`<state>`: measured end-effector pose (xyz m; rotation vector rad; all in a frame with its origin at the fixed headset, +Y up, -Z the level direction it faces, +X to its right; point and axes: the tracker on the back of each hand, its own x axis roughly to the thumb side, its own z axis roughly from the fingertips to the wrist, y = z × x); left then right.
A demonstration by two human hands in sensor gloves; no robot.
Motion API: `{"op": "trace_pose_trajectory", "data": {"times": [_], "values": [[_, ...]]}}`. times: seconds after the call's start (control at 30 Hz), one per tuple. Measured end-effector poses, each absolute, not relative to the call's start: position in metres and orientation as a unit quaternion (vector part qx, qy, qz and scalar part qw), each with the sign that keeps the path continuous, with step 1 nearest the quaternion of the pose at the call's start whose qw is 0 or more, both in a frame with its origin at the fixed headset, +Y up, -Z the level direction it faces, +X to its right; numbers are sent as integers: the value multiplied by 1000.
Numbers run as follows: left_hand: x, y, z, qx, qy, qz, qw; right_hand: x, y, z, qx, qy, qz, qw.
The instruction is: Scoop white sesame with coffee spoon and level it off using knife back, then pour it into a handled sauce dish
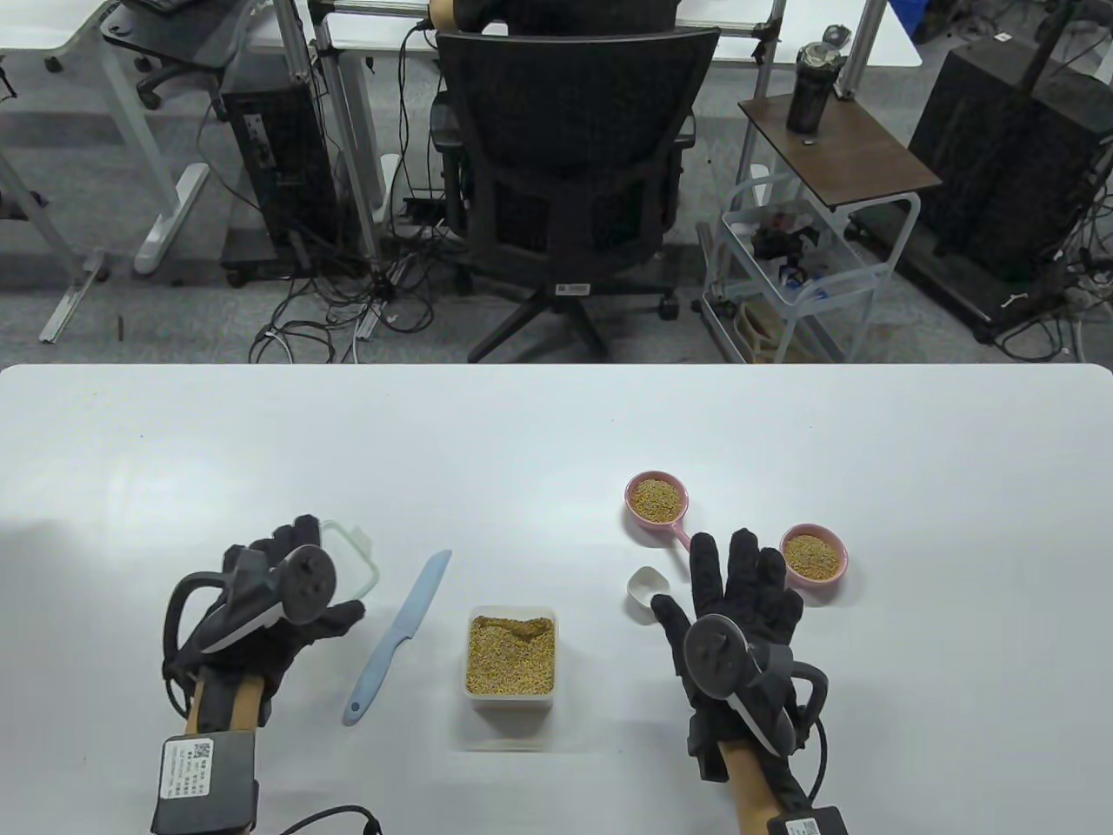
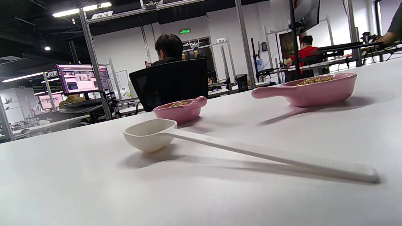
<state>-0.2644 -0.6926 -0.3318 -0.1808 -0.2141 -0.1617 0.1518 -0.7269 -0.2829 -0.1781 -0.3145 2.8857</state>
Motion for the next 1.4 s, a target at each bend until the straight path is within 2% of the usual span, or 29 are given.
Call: {"op": "trace_pose_trajectory", "data": {"times": [0.17, 0.3, 0.4, 0.67, 1.4], "values": [[-186, -676, -310, -35, -252, -129, 959, 152, -727, -282, -58, -110, 985, 116], [-144, -681, -298, -29, -318, -154, 935, 153, -728, -282, -61, -105, 986, 117], [-126, -691, -291, -29, -347, -173, 921, 155, -729, -282, -65, -99, 986, 121], [-111, -712, -290, -52, -360, -195, 911, 155, -729, -283, -64, -98, 986, 120], [-112, -717, -300, -111, -344, -165, 918, 154, -729, -283, -60, -94, 986, 126]]}}
